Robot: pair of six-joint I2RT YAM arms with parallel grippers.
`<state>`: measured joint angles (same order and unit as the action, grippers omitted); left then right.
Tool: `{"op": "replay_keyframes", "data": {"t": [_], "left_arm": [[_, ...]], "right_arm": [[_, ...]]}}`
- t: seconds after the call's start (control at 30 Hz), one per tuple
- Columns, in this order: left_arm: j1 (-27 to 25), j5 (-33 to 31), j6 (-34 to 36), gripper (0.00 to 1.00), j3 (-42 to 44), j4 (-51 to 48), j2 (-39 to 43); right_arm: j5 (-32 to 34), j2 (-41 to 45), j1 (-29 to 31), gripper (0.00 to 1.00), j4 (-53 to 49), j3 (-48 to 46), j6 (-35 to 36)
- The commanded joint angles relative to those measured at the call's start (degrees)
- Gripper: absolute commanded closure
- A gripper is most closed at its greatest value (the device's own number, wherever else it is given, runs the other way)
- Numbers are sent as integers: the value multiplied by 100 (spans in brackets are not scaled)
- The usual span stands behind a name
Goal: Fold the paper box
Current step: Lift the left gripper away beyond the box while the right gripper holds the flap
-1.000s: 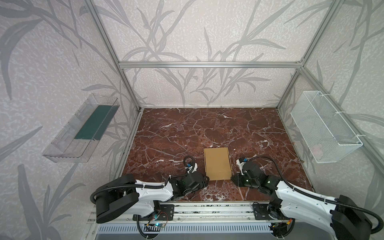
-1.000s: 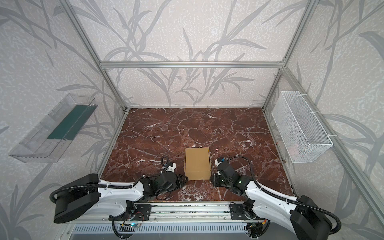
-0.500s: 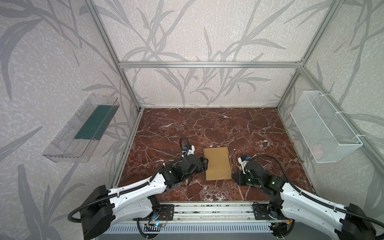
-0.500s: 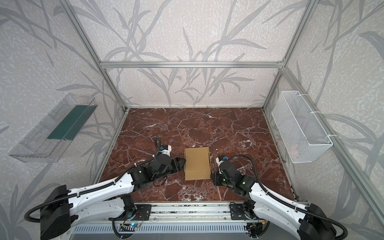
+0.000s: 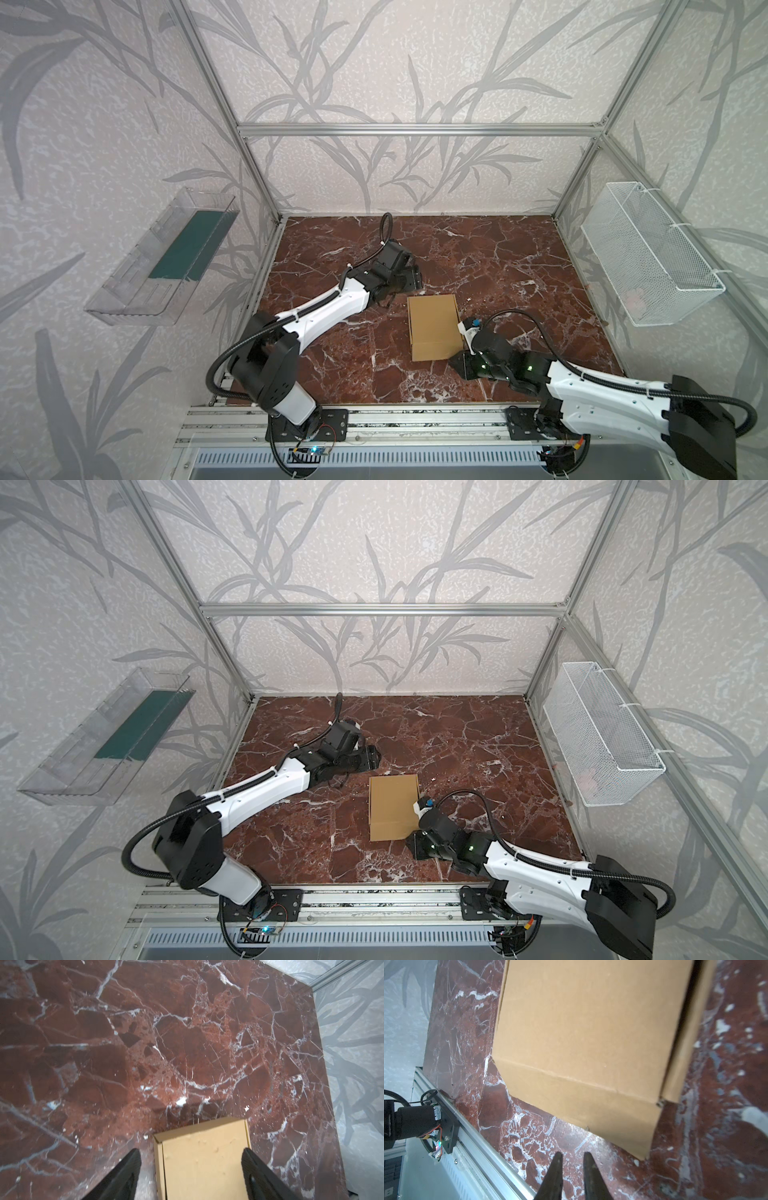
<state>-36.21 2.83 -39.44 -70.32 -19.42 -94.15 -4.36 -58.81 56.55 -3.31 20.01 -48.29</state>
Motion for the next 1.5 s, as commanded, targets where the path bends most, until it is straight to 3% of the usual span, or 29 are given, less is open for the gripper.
{"op": "replay_keyframes", "data": {"t": [0.0,0.3,0.6,1.47], "left_arm": [[78,302,334,22,-644,-485,-477],[247,484,720,22,-2228,-1425,-2013],[255,647,855,22,-2906,-1912,-2824],[-80,943,934,22,-2407,-2357,-3245]], "right_arm": [[67,-245,135,79,571,205,-136],[100,-936,163,80,1184,317,-135],[259,-1369,163,81,1534,317,-107],[1106,-1806,-5,83,1823,407,145]]}}
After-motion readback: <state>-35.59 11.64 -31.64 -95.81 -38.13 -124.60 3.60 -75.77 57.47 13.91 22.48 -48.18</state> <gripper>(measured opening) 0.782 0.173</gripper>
